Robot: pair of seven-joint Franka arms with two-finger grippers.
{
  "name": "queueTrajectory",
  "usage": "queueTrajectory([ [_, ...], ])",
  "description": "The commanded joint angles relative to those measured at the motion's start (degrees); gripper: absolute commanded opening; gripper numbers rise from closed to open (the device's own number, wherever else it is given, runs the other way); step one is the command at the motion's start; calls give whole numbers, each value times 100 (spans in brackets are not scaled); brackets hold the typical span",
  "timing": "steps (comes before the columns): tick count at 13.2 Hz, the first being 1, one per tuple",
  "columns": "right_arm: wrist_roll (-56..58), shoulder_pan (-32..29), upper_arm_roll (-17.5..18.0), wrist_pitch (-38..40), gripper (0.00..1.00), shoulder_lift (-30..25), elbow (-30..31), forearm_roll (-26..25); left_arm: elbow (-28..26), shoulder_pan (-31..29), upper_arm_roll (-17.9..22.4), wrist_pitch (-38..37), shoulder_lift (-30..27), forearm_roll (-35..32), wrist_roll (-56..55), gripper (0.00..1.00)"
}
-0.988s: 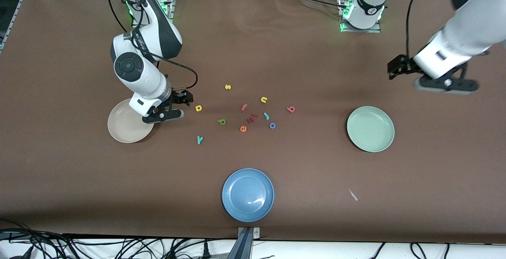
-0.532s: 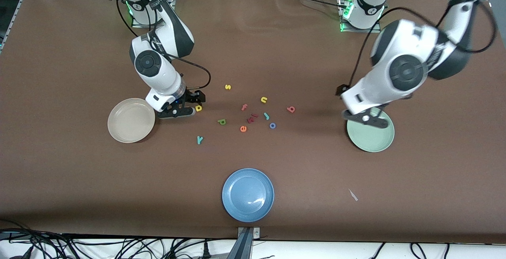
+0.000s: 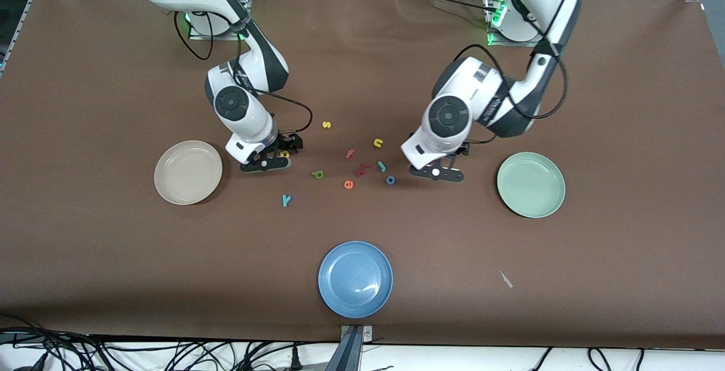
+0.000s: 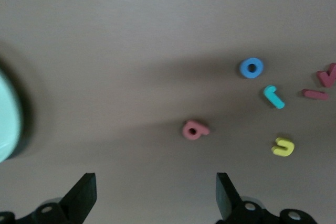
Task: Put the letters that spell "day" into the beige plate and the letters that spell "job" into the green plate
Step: 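Reach the left gripper to the pink letter while the right gripper reaches yellow, then grasp the pink letter with the left gripper while the right gripper lowers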
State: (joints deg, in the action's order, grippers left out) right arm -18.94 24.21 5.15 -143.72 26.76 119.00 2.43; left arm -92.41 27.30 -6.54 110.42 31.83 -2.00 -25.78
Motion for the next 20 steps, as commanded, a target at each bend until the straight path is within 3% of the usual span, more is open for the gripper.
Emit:
queueTrajectory([
  [1, 39, 93, 3, -121, 99, 40, 79, 30, 118, 144, 38, 496, 585, -64, -155, 97],
  [3, 144, 93, -5, -156, 94, 110, 114, 30, -40, 135, 30, 945, 719, -64, -155, 80],
  [4, 232, 84, -5, -147, 92, 145, 105, 30, -58, 144, 30, 990, 772, -55, -164, 66],
  [5, 328, 75, -14, -138, 88, 180, 105, 30, -111, 144, 30, 1095, 798, -29, -164, 64],
  [7, 531, 23, -32, -112, 82, 189, 105, 38, -426, 117, 21, 1542, 816, 67, -164, 64],
  [9, 540, 14, -32, -103, 69, 198, 97, 38, -489, 126, 30, 1562, 807, 164, -164, 65],
  [13, 470, -4, -32, -112, 53, 207, 53, 56, -594, 126, 21, 1562, 807, 173, -164, 64],
  [18, 444, 5, -32, -103, 19, 216, 35, 56, -647, 126, 12, 1562, 790, 296, -155, 62],
  [20, 435, 5, -32, -103, 16, 216, 35, 65, -700, 91, 12, 1562, 781, 471, -120, 61],
])
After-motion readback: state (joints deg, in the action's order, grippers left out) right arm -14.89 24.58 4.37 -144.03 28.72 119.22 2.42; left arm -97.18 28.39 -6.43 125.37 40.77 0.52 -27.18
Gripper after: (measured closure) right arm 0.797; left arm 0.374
